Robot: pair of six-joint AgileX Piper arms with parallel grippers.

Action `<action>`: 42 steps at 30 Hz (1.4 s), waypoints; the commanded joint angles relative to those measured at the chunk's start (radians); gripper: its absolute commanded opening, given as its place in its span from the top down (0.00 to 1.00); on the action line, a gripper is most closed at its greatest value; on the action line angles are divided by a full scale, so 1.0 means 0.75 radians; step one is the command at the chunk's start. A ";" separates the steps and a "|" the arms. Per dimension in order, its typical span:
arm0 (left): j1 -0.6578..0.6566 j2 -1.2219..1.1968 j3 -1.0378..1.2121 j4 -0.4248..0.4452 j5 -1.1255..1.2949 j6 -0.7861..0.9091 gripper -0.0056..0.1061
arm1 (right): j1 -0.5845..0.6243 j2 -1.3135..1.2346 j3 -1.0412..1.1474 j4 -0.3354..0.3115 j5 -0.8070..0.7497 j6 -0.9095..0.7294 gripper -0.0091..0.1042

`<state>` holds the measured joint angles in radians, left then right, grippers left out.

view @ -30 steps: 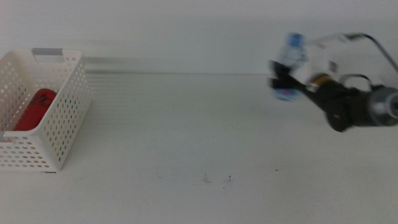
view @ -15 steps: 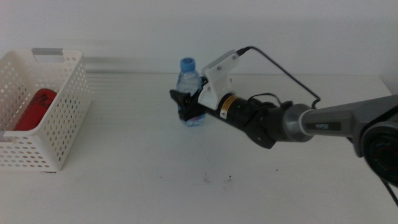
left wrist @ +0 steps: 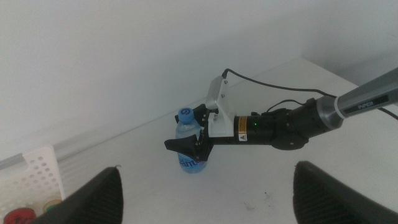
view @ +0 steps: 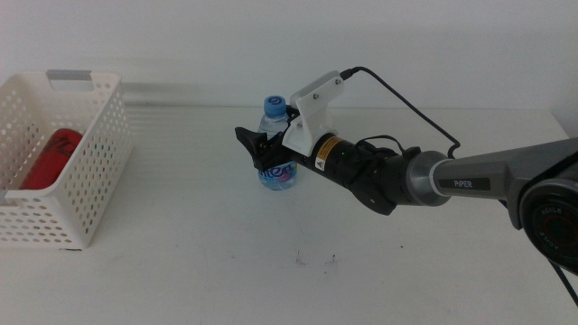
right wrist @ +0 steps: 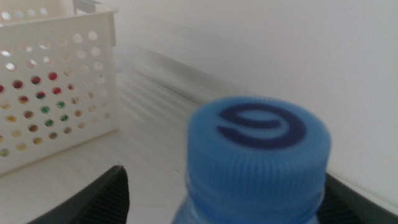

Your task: Use arms to grab the bottles and put them into the dustbin to the left of the table.

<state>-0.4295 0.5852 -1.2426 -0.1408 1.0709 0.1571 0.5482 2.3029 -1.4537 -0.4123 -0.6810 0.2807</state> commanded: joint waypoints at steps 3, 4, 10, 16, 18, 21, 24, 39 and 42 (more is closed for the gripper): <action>0.002 -0.003 -0.005 0.003 -0.017 -0.002 0.11 | 0.000 -0.050 -0.004 -0.067 0.050 0.109 0.10; 0.002 -0.003 -0.005 0.003 -0.017 -0.002 0.11 | 0.000 -0.069 -0.004 -0.080 0.098 0.122 0.10; 0.002 -0.003 -0.005 0.003 -0.017 -0.002 0.11 | -0.003 -0.186 0.022 -0.111 0.422 0.154 0.10; 0.002 -0.003 -0.005 0.003 -0.017 -0.002 0.11 | -0.036 -0.380 0.229 -0.151 0.425 0.217 0.10; 0.002 -0.003 -0.005 0.003 -0.017 -0.002 0.11 | -0.046 -0.447 0.305 -0.166 0.425 0.217 0.10; 0.002 -0.003 -0.005 0.003 -0.017 -0.002 0.11 | -0.060 -0.567 0.419 -0.190 0.436 0.228 0.10; 0.002 -0.003 -0.005 0.003 -0.017 -0.002 0.11 | -0.060 -0.709 0.520 -0.201 0.495 0.267 0.10; 0.002 -0.003 -0.005 0.003 -0.017 -0.002 0.11 | 0.036 -1.583 0.552 -0.395 1.317 0.493 0.10; 0.002 -0.003 -0.005 0.003 -0.017 -0.002 0.11 | 0.081 -1.690 0.552 -0.086 1.488 0.187 0.10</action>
<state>-0.4295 0.5852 -1.2426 -0.1408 1.0709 0.1571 0.5920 1.0714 -1.0434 -0.6147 0.3440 0.5516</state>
